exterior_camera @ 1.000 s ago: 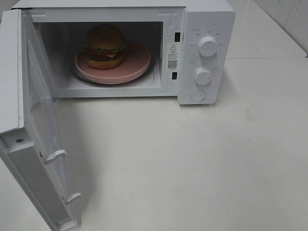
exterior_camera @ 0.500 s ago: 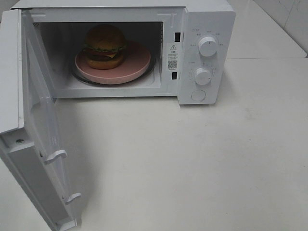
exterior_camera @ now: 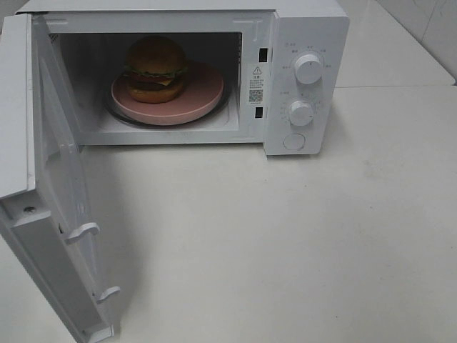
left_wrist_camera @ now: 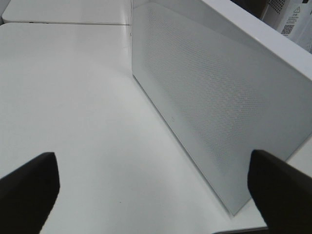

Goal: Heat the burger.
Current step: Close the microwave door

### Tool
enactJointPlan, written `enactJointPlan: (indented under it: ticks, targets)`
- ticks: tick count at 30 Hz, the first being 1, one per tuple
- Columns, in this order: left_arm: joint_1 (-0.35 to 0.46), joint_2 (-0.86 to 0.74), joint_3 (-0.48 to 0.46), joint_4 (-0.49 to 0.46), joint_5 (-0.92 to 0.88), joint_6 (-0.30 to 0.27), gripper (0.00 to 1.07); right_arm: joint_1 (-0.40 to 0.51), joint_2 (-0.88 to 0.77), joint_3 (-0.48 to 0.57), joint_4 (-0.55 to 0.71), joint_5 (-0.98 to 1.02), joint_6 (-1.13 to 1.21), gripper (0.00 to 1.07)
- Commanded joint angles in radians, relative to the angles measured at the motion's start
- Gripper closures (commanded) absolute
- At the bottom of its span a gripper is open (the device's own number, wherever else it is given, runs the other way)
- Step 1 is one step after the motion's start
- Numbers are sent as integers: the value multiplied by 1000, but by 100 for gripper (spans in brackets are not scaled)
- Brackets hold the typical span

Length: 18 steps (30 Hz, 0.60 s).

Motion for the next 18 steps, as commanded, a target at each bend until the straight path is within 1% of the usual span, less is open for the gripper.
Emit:
enactJointPlan:
  ticks: [1, 5, 6, 7, 8, 9, 10, 11, 12, 13, 14, 15, 16, 17, 18]
  targets:
    - [5, 0, -3, 1, -7, -11, 9, -6, -27, 3, -1, -15, -2, 33]
    - [5, 44, -29, 5, -75, -12, 13, -6, -27, 3, -1, -15, -2, 33]
    - [5, 73, -29, 8, -124, -11, 18, -6, -27, 3, -1, -15, -2, 33]
    - [5, 73, -29, 8, -124, -11, 18, -6, -27, 3, -1, -15, -2, 33]
    - [5, 90, -29, 13, -147, -11, 22, -6, -27, 3, -1, -15, -2, 33]
    - [5, 123, -28, 19, -183, -11, 31, -6, -27, 3, -1, -15, -2, 33]
    - [5, 123, -28, 19, -183, -11, 31, -6, -27, 3, -1, -15, -2, 33]
    - [5, 143, -28, 24, -201, -11, 37, -6, -27, 3, -1, -15, -2, 33]
    - [5, 179, -28, 34, -233, -11, 49, -6, -27, 3, -1, -15, -2, 33]
    - [5, 179, -28, 34, -233, -11, 49, -6, -27, 3, -1, -15, -2, 33]
    - [5, 199, -28, 39, -249, -11, 58, -6, -27, 3, -1, -15, -2, 33]
    - [5, 241, -28, 49, -267, -11, 75, -6, -27, 3, -1, -15, -2, 33]
    - [5, 241, -28, 49, -267, -11, 75, -6, -27, 3, -1, -15, -2, 33]
    - [5, 258, -24, 55, -280, -11, 86, -6, -27, 3, -1, -15, -2, 33]
    - [5, 258, -24, 55, -280, -11, 86, -6, -27, 3, -1, -15, -2, 33]
